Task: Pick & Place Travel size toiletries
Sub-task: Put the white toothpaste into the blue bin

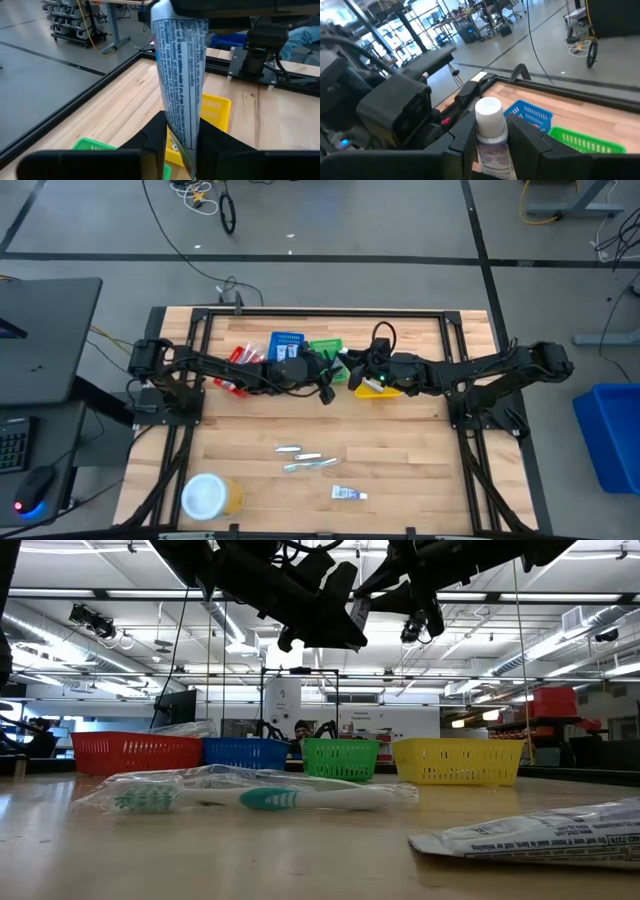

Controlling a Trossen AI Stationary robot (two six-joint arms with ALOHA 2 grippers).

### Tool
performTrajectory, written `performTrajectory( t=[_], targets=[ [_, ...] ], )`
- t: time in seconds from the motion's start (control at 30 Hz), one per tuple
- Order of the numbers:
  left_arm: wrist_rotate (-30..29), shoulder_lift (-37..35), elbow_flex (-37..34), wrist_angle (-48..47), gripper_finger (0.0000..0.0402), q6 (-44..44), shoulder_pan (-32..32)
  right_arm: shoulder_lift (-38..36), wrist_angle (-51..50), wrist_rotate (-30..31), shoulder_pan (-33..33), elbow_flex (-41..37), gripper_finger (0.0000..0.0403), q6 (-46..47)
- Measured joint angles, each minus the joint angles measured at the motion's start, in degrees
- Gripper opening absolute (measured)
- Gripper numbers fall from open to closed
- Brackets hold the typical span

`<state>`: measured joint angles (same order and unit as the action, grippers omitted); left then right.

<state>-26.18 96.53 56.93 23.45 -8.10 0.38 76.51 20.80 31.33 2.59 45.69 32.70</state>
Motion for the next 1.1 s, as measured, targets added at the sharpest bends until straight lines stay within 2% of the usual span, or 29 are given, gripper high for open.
performTrajectory(
  t=[0.3,0.5,0.63,0.87,1.1],
  targets=[
    [0.0,0.0,0.0,-0.3,0.0029,0.0,0.0,0.0,-0.8,-0.1,0.0,0.0,0.0129,-8.1],
    [0.1,0.0,0.0,-1.4,0.0026,0.0,0.0,0.0,-1.3,0.2,0.0,0.0,0.0159,-12.4],
    [0.1,-0.3,0.0,-4.2,0.0026,-0.8,0.0,0.0,-1.4,3.2,0.0,0.0,0.0181,-16.2],
    [-3.7,-5.4,0.0,-18.2,0.0022,-6.6,1.1,0.0,-2.5,3.6,0.0,0.0,0.0214,-21.1],
    [-7.1,-11.0,0.1,-40.2,0.0026,-17.4,5.6,0.0,-9.7,3.5,0.0,0.0,0.0227,-20.2]
  ],
)
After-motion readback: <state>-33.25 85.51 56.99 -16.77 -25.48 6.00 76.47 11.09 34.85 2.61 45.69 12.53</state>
